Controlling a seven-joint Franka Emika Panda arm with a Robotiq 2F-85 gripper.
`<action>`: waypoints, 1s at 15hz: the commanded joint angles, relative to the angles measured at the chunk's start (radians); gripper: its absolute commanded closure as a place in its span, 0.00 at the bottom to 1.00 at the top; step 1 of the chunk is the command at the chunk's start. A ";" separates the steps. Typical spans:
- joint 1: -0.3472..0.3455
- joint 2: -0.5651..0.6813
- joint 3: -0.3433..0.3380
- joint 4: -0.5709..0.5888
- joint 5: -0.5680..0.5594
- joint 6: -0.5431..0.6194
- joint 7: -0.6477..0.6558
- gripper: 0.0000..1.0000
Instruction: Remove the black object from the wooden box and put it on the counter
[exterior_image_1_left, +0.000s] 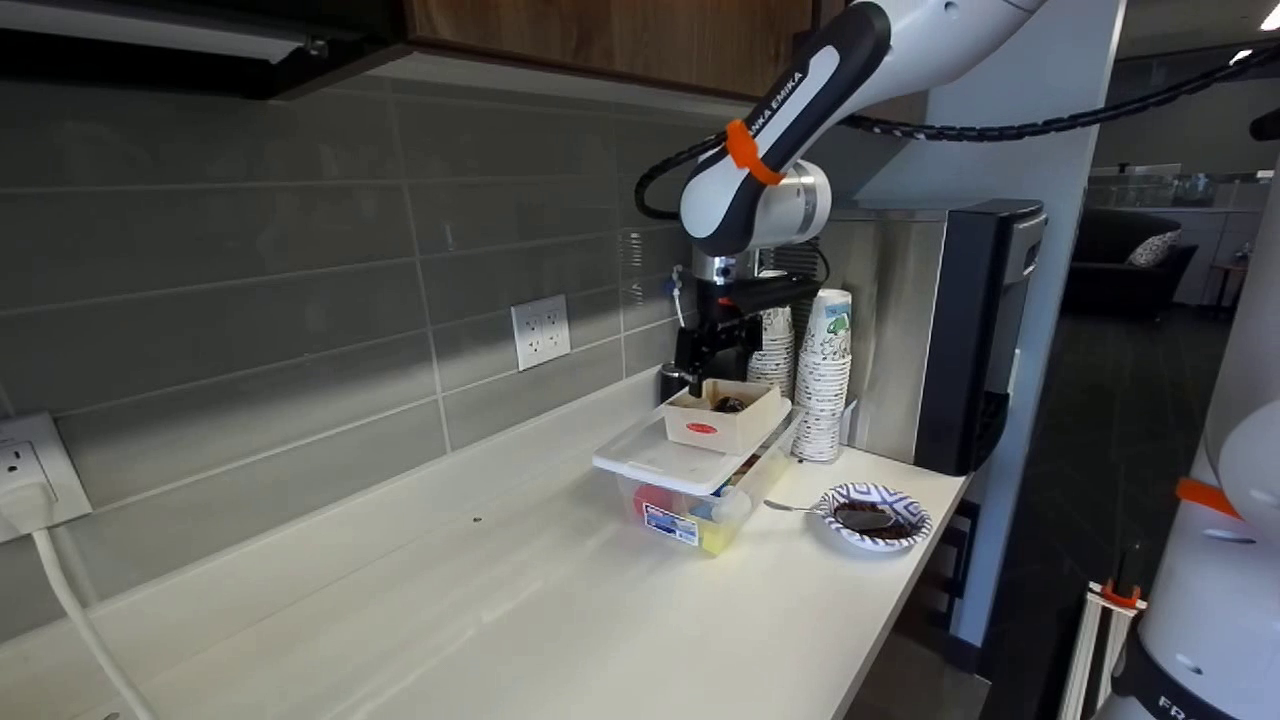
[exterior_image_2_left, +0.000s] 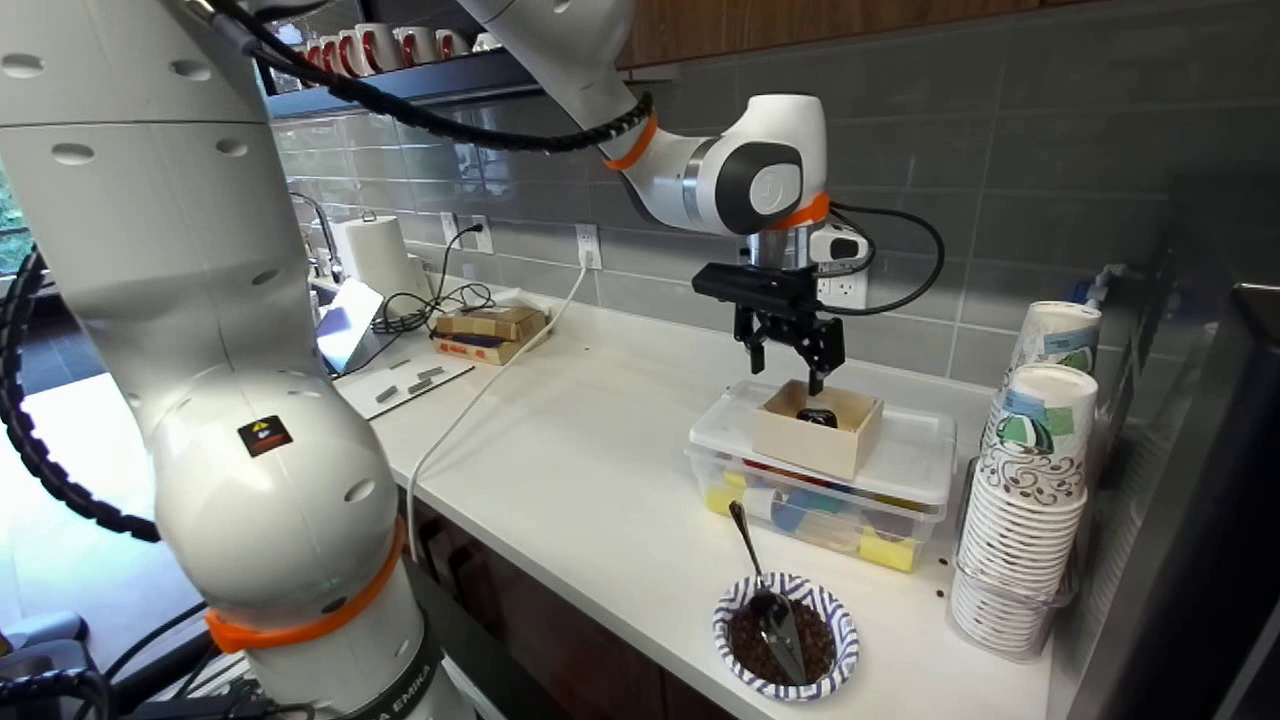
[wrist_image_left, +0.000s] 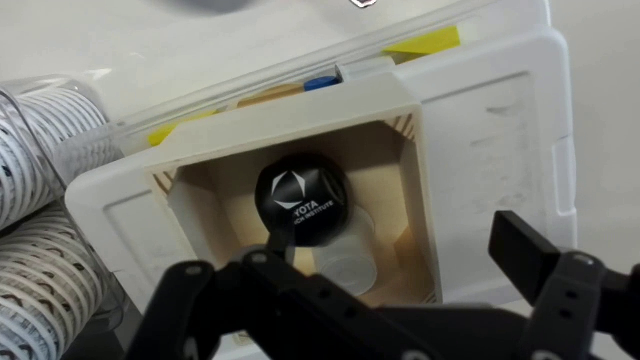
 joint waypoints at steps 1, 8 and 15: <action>-0.012 0.063 -0.002 0.062 -0.024 0.006 0.021 0.00; -0.026 0.127 -0.023 0.115 -0.084 -0.002 0.074 0.00; -0.023 0.155 -0.032 0.122 -0.119 -0.016 0.110 0.00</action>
